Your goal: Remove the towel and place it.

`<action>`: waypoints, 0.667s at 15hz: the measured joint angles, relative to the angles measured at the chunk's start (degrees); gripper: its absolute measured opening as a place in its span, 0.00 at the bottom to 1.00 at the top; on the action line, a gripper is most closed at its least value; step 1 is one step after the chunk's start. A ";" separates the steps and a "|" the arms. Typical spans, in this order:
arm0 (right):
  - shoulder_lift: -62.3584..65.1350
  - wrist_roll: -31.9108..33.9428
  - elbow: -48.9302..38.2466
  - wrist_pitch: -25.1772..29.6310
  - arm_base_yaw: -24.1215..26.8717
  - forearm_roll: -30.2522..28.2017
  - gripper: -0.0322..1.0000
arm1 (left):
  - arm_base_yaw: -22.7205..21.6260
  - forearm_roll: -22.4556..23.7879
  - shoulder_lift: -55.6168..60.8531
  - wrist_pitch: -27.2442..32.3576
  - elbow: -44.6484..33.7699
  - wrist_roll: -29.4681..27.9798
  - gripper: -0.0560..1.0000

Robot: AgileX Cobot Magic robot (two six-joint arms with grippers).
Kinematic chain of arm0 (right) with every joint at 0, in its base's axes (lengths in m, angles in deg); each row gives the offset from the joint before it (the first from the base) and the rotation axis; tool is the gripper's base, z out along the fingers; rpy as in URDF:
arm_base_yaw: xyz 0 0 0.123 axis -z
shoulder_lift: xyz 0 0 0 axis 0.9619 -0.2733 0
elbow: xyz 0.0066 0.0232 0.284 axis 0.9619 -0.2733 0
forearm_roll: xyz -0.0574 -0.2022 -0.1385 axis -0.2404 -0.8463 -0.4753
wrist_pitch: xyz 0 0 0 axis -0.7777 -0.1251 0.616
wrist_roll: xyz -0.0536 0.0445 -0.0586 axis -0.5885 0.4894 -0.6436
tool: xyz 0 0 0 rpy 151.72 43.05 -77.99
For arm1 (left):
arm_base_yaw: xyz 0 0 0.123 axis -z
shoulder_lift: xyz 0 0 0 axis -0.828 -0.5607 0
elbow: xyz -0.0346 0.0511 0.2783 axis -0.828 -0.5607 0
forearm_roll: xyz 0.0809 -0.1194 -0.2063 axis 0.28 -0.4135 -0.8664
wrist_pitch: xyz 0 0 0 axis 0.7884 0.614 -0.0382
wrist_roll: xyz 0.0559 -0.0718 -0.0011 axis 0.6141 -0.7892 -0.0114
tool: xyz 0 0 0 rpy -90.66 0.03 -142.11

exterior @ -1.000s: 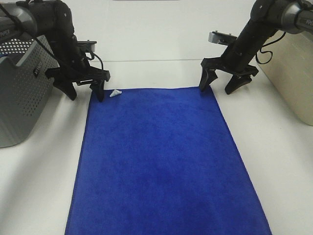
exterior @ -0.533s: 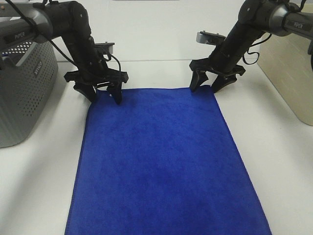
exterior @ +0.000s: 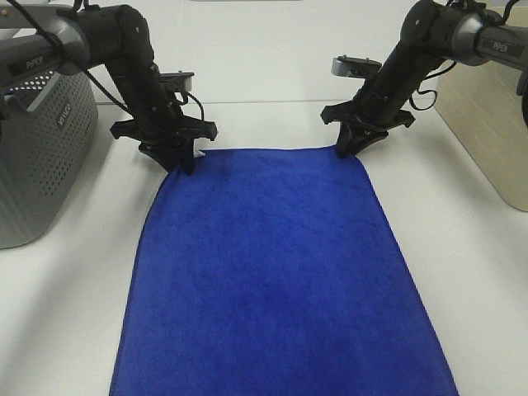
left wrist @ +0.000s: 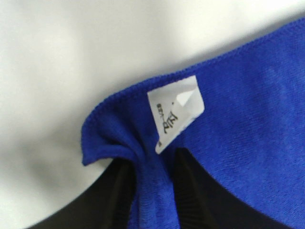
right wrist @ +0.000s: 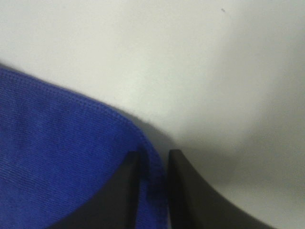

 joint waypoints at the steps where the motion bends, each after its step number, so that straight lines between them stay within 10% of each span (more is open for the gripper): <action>1: 0.00 -0.17 0.00 0.00 0.00 -0.74 0.16 | 0.00 -0.11 -0.06 -0.52 0.00 0.86 0.23; 3: 0.00 -0.69 0.00 0.00 0.00 -1.55 0.05 | 0.00 -0.23 -0.11 -0.86 0.00 3.04 0.07; 10: 1.78 -2.06 -0.11 -6.30 0.00 -2.06 0.05 | 0.11 3.27 -0.92 -5.04 4.01 4.13 0.07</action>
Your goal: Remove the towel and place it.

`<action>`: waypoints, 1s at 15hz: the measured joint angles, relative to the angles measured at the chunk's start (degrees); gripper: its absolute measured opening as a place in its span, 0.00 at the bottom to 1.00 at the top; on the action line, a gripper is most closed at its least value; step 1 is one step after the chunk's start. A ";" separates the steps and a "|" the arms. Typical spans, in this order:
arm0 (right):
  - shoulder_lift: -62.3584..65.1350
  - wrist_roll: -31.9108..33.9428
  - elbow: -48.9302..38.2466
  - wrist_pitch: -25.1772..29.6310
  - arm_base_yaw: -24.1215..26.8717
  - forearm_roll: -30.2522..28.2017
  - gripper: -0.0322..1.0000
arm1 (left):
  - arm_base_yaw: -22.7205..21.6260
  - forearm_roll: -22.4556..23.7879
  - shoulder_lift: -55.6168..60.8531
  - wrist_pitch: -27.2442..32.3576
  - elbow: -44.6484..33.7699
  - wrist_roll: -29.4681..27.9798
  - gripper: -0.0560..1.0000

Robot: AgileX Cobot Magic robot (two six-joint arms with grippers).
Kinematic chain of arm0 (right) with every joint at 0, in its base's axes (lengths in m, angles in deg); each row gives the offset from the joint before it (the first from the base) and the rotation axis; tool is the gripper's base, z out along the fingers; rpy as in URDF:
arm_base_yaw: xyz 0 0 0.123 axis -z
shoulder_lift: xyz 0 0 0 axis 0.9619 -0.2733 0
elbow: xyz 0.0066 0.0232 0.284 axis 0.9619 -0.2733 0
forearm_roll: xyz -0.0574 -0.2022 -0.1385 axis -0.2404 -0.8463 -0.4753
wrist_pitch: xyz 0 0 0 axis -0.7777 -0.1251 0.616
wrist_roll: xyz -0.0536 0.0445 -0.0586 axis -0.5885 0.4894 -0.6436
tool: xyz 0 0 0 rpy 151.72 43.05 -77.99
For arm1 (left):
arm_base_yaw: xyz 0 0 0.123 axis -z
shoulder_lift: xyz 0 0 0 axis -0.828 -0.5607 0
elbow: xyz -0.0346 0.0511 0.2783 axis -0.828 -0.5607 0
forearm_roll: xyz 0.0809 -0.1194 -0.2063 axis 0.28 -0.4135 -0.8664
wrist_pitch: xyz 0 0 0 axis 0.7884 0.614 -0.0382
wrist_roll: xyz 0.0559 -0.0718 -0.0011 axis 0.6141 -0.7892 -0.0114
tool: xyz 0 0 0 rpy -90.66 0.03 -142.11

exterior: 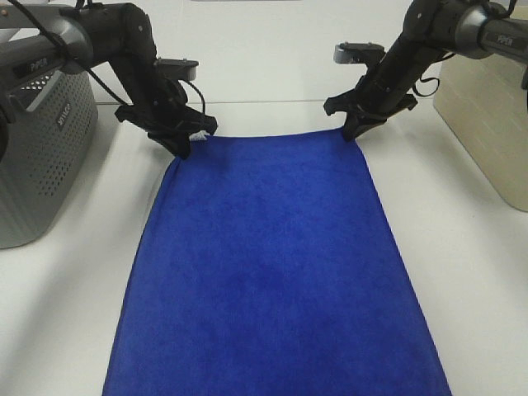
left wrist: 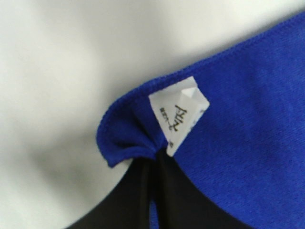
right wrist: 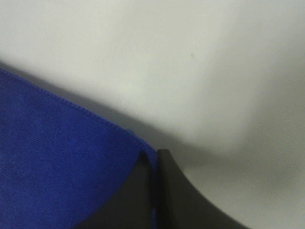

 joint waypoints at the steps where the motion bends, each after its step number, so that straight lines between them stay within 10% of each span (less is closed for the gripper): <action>1: 0.92 -0.46 0.00 -2.18 0.00 0.00 0.05 | 0.00 0.11 0.00 -1.43 1.03 0.00 0.07; 15: 2.29 -8.65 -0.06 -20.97 0.00 4.18 0.05 | 0.00 2.23 0.00 -25.90 1.78 8.59 0.07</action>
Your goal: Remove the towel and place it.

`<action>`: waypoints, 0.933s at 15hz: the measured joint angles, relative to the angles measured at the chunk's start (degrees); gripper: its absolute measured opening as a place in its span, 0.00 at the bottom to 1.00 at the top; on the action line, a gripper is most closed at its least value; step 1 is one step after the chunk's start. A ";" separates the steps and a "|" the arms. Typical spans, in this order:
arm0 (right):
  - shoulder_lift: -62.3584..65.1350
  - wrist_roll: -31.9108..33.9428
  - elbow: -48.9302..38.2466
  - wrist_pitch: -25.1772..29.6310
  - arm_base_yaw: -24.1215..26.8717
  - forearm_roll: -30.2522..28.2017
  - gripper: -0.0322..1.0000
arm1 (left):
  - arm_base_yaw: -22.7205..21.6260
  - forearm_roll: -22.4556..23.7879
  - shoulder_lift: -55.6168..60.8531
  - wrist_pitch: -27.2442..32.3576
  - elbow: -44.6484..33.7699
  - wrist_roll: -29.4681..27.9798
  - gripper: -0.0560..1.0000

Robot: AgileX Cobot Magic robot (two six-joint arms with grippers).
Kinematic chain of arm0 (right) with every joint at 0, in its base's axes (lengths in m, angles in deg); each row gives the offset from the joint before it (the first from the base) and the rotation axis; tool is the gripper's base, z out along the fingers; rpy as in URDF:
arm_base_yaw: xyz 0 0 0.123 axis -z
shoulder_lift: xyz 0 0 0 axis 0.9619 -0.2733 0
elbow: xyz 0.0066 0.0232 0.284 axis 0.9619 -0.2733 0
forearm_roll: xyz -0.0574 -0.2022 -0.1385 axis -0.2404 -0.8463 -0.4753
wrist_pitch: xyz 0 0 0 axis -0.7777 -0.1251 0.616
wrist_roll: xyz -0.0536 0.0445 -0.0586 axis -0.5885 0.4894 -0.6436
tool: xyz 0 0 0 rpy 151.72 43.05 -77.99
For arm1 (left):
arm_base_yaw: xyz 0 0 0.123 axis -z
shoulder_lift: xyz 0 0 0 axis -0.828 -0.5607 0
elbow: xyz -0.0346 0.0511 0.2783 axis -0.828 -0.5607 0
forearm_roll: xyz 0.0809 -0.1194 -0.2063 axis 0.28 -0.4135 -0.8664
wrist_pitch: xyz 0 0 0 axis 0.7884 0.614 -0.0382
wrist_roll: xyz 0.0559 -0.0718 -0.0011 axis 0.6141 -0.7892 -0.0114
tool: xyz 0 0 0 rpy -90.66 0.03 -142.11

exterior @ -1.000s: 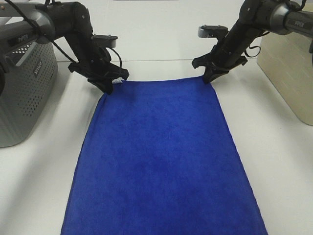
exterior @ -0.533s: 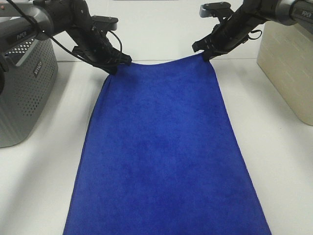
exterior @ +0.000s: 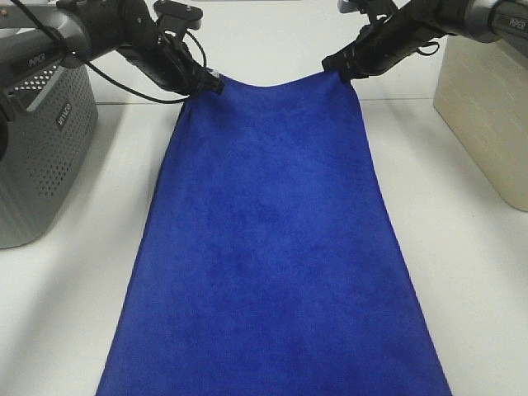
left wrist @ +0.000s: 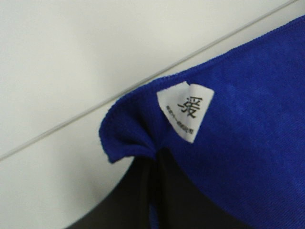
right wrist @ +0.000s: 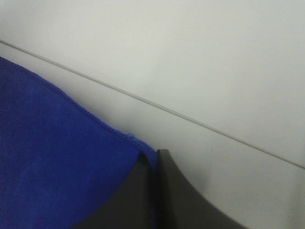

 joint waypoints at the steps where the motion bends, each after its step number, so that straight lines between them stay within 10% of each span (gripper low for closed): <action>1: 0.00 -0.86 0.00 -1.15 0.00 0.74 0.05 | 0.00 0.63 0.00 -1.38 0.00 0.11 0.07; 14: -0.40 -6.65 0.00 -10.31 0.00 4.07 0.05 | 0.00 4.76 -0.92 -11.46 0.00 0.34 0.07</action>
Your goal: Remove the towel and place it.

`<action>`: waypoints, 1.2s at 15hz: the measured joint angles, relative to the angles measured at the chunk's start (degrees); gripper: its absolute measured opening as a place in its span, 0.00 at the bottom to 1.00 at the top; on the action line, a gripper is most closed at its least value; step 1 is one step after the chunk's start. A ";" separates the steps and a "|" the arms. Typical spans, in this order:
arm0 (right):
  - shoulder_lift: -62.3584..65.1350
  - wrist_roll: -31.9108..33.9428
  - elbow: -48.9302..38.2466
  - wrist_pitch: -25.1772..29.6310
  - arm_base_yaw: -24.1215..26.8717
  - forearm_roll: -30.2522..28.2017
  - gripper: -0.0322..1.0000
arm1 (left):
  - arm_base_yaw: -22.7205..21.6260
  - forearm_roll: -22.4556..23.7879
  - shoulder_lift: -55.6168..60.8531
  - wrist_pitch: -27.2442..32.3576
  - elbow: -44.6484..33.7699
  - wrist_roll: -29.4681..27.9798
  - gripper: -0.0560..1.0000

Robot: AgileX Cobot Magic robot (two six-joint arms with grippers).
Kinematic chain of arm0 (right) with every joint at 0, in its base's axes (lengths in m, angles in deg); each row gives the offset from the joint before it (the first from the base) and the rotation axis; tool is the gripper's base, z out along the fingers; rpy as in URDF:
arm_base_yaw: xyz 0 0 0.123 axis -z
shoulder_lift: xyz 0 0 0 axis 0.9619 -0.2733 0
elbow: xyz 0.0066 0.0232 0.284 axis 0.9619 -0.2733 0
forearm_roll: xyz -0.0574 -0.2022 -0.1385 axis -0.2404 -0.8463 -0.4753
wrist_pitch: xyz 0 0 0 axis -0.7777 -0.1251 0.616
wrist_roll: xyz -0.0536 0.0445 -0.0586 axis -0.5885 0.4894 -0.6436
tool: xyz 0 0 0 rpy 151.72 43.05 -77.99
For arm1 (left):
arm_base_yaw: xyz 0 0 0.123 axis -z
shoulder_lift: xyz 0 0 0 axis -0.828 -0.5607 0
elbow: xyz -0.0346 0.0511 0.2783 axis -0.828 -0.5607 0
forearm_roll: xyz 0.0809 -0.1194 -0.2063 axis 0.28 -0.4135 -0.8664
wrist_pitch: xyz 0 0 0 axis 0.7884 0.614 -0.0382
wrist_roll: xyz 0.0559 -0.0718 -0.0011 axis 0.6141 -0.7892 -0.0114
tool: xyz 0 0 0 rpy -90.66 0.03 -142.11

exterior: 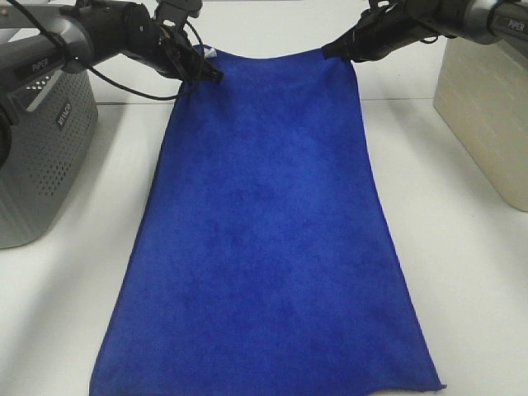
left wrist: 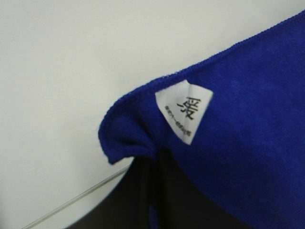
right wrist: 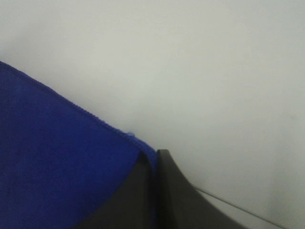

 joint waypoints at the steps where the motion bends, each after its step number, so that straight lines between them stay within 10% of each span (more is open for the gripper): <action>1: -0.52 -0.23 0.00 -0.80 0.00 0.00 0.05 | 0.00 0.17 -0.23 -0.74 0.00 0.00 0.07; 8: -5.04 -0.23 0.00 -3.95 0.00 2.98 0.05 | 0.00 0.52 -4.98 -4.47 0.00 0.00 0.07; 12: -6.47 -0.34 0.00 -4.35 0.00 4.35 0.08 | 0.00 1.03 -6.42 -7.10 0.00 0.00 0.26; 18: -6.88 -0.34 0.00 -4.93 0.06 4.81 0.78 | 0.00 3.15 -6.70 -12.95 0.00 0.00 0.72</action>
